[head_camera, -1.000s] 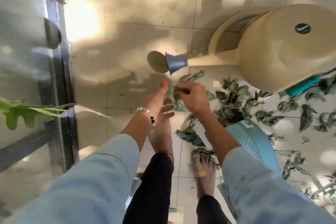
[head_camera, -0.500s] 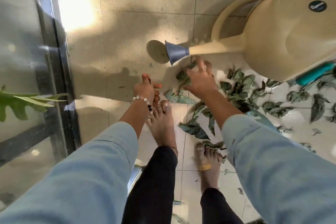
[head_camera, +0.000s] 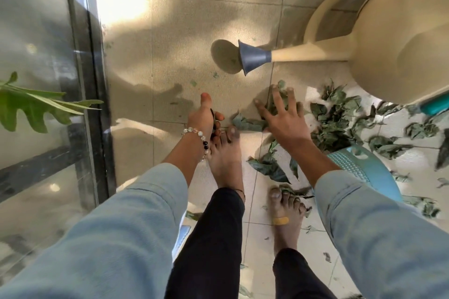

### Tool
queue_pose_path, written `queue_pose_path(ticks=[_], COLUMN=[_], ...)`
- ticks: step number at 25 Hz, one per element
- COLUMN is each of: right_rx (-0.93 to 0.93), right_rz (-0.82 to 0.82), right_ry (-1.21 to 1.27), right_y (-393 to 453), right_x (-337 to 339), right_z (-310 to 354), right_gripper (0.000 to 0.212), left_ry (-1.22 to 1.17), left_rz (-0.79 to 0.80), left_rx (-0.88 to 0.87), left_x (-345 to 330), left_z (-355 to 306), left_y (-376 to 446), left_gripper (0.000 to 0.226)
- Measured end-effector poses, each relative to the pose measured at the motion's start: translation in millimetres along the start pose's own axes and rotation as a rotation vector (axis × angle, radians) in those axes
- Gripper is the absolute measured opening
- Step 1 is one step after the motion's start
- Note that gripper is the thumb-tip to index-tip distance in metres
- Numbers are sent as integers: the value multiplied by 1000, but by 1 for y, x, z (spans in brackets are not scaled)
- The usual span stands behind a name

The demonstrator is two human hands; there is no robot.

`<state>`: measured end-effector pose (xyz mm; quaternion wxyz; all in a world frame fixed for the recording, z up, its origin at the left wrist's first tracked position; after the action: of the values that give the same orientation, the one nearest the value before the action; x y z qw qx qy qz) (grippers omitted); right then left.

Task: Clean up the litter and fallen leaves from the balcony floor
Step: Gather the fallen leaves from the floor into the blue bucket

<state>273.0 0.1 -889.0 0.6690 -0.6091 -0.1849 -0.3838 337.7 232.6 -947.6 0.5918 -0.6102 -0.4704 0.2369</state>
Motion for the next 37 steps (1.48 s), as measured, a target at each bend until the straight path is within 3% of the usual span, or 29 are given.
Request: queue_pose_path(ticks=[1,4,5,7,10,12,16,18,19,21,22,24,25,26,28,29,31,33,34,36,37], right_rx=[38,48,60,64,145,235,270,62,-96,-297,-270,-206,-207,-182,46,156,261,324,292,-50,-266], right_rz=[-64,-288,-394,-491,-302,-182,-275,-279,-297,-304,-303,-295,-338,-431,-619,-578,-286,-53,-61,-274,-358], right_ry=[-33,-19,88,181,119,-34,-85,162,435,1275,1623,1884,1829,1625,1015,774,563,729,959,1373,1304], right_y=[1,-2,2,6,7,2,-3,1,-3,-28,-43,-68,-79,-90,-105,-105,-96,-89,-87,-74,-68], right_x=[-3,6,12,17,-10,-23,-14,5,19,39,50,61,65,70,87,87,79,72,76,63,49], right_z=[-1,-3,-2,10,50,61,42,11,-6,-13,0,32,43,48,55,58,52,41,31,-11,-34], right_gripper=[57,25,24,28,43,43,10,17,20,20,19,17,14,14,27,35,43,31,25,19,20], left_ry=[-87,-91,-129,-39,-106,-192,-263,-298,-341,-452,-492,-552,-610,-677,-749,-736,-619,-495,-461,-408,-365], left_rz=[96,145,99,67,6,28,-6,-25,-9,94,150,221,249,271,327,325,247,130,69,-8,-21], left_rx=[90,86,128,4,-46,57,35,85,101,175,202,214,207,221,226,215,210,197,194,204,206], left_x=[-13,-17,-16,-19,-21,-16,-8,-13,-17,-37,-49,-72,-82,-89,-98,-98,-94,-88,-83,-72,-67], left_z=[-26,-54,-21,38,21,-22,-27,-24,-26,-32,-35,-40,-46,-51,-61,-65,-64,-65,-65,-67,-69], left_y=[-36,-53,-30,43,0,-60,-80,-95,-104,-129,-142,-159,-167,-173,-177,-174,-164,-154,-146,-133,-128], left_gripper=[71,72,73,82,76,70,69,65,62,59,59,59,57,55,59,61,56,43,40,41,44])
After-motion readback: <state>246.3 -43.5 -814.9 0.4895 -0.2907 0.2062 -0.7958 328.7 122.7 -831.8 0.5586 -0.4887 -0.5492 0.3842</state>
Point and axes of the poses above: each hand's wrist, its own y-axis towards the middle knuckle, its own x-axis out of the back of the hand, z = x × y, the point moved 6 cm from there along y, towards the middle knuckle, and after that the axes turned 3 degrees about x, right-handed, at the moved point
